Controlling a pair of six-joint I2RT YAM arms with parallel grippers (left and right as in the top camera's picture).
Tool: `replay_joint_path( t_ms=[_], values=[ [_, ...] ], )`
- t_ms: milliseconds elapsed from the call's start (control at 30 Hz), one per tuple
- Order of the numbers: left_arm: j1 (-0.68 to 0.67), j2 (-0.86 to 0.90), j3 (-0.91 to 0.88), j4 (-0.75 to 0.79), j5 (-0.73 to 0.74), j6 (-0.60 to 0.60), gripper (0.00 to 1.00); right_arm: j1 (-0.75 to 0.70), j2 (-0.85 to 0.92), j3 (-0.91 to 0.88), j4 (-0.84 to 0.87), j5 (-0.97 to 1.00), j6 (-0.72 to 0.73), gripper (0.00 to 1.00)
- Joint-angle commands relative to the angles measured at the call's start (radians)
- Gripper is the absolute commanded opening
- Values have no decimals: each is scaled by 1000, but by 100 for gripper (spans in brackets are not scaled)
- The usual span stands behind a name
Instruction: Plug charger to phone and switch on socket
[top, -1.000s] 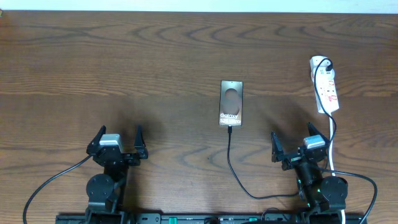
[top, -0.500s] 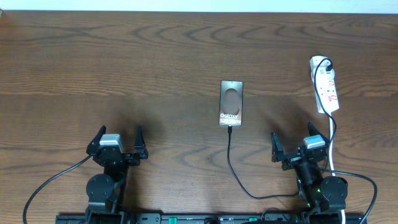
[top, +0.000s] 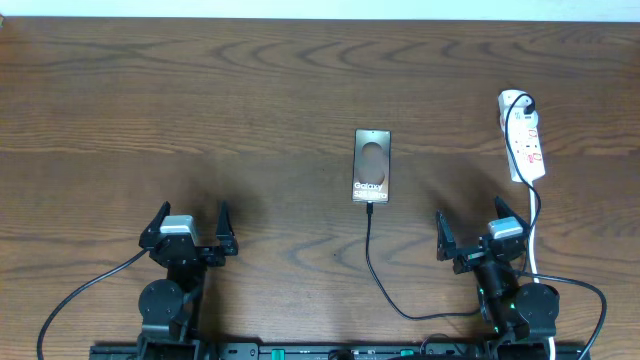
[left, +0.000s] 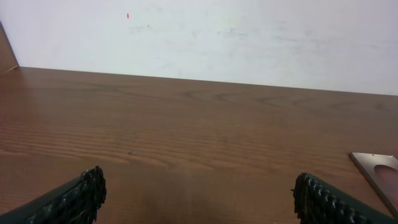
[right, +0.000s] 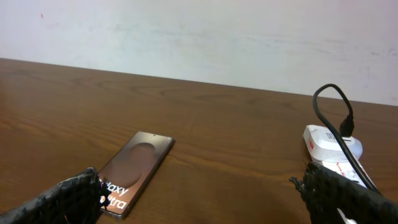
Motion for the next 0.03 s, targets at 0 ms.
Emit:
replay_joint_path(
  t_ms=[0],
  values=[
    [-2, -7, -15, -46, -7, 18, 97, 4, -6, -1, -4, 0, -1, 99]
  ],
)
